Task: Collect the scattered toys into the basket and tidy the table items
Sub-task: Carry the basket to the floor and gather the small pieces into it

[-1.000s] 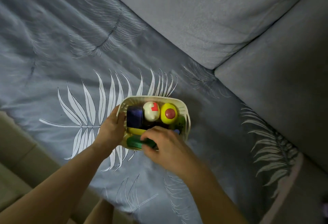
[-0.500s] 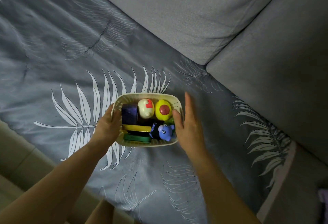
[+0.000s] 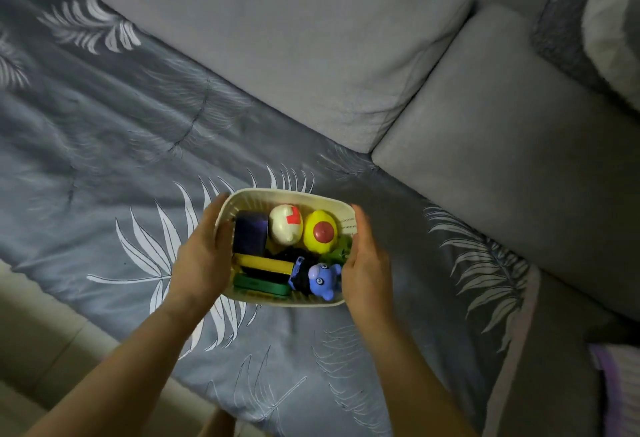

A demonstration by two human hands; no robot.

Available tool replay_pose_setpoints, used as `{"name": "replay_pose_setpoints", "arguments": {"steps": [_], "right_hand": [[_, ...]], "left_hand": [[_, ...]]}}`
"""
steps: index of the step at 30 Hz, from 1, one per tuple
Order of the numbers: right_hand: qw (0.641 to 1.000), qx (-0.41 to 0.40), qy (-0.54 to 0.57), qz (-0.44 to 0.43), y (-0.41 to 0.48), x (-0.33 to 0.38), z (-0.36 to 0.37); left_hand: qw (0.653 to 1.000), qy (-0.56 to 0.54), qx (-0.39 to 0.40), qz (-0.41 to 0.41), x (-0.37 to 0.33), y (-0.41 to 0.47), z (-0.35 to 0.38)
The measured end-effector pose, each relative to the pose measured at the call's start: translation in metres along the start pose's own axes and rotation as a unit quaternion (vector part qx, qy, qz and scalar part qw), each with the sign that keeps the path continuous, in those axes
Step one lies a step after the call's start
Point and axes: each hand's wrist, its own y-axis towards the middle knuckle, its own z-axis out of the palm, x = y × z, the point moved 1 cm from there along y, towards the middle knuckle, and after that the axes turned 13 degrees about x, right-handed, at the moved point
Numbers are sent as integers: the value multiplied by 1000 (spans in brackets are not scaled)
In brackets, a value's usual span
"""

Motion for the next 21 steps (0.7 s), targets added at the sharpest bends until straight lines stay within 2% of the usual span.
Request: {"name": "replay_pose_setpoints", "arguments": {"steps": [3, 7, 9, 15, 19, 21], "right_hand": [[1000, -24, -7, 13, -39, 28, -46], [998, -68, 11, 15, -85, 58, -116], [996, -82, -17, -3, -110, 74, -146], [981, -173, -43, 77, -186, 124, -217], [964, -206, -120, 117, -223, 152, -237], [958, -231, -95, 143, -241, 169, -239]], "left_hand": [[988, 142, -34, 44, -56, -28, -11], [964, 246, 10, 95, -133, -60, -19], [952, 281, 22, 117, -172, -72, -24], [917, 327, 59, 219, -272, -107, -45], [887, 361, 85, 274, -312, -116, -60], [869, 362, 103, 321, -329, -125, -67]]}}
